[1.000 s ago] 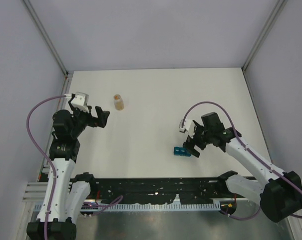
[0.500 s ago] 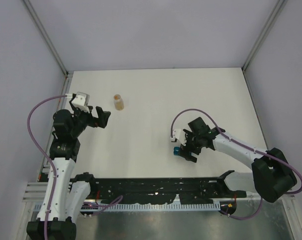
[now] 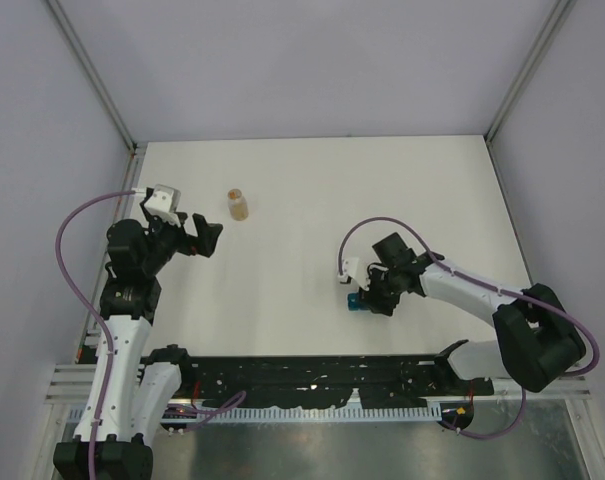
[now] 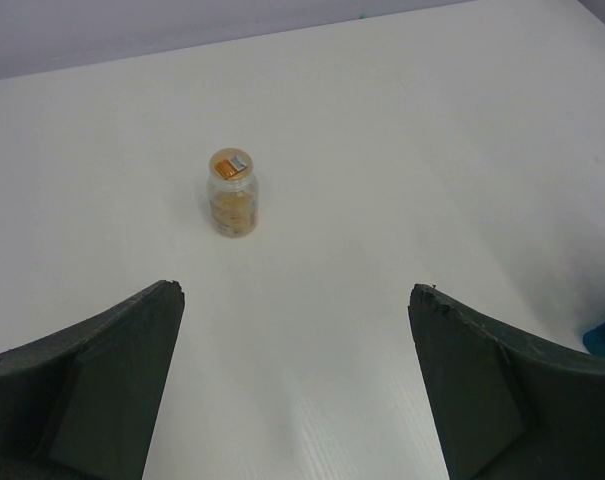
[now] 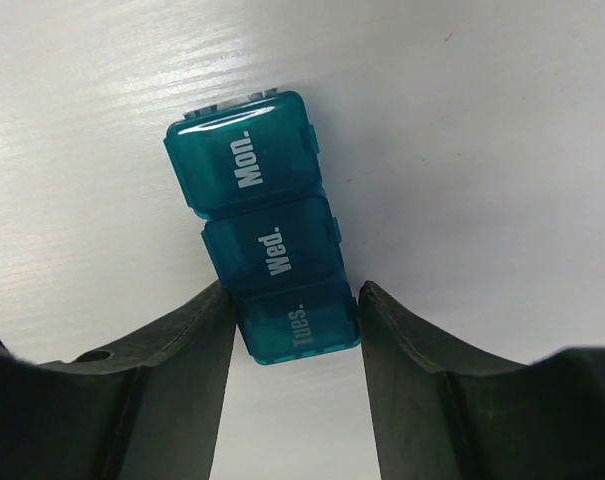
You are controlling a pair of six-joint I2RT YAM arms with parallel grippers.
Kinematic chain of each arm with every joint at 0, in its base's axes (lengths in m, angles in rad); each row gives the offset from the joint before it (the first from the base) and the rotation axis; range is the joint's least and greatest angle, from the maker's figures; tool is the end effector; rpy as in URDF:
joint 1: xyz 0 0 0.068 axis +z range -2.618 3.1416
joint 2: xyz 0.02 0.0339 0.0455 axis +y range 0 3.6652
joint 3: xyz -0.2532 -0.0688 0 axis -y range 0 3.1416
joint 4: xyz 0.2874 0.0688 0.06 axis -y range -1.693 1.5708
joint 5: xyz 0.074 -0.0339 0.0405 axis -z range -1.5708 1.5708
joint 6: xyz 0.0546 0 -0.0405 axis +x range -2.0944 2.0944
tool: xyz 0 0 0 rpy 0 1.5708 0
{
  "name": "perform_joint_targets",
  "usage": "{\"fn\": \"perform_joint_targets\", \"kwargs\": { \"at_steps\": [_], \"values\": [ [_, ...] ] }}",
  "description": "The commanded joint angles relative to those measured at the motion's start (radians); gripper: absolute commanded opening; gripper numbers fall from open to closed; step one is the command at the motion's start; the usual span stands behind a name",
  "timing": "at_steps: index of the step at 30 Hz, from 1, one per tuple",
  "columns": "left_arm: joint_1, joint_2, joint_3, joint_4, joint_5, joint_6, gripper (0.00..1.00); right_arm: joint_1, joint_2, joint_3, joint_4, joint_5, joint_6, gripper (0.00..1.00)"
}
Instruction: Sort the pills into containers
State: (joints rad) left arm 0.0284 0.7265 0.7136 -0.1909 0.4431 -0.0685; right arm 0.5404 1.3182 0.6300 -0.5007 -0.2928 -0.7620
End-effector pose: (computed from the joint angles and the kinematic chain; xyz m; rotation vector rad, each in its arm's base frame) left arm 0.2402 -0.0166 0.3130 0.2352 1.7580 -0.4214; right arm 0.2182 0.1493 0.1053 -1.7051 2.1099 0.3394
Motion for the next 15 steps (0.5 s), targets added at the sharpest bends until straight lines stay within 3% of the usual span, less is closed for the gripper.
{"fn": "perform_joint_targets", "kwargs": {
  "at_steps": [1,7,12,15],
  "values": [
    [0.005,-0.004,-0.003,0.053,0.035,0.009,0.99,0.004,0.035,0.048,-0.007,-0.009,-0.017,0.51],
    [0.004,-0.001,0.0,0.067,0.123,-0.008,0.99,0.004,0.009,0.171,-0.12,-0.069,0.0,0.34],
    [-0.019,0.017,0.036,0.056,0.293,0.012,0.99,0.026,-0.02,0.331,-0.193,-0.144,0.055,0.24],
    [-0.12,0.045,0.076,-0.004,0.359,0.065,0.99,0.052,-0.027,0.411,-0.214,-0.181,0.095,0.21]
  ]
}}
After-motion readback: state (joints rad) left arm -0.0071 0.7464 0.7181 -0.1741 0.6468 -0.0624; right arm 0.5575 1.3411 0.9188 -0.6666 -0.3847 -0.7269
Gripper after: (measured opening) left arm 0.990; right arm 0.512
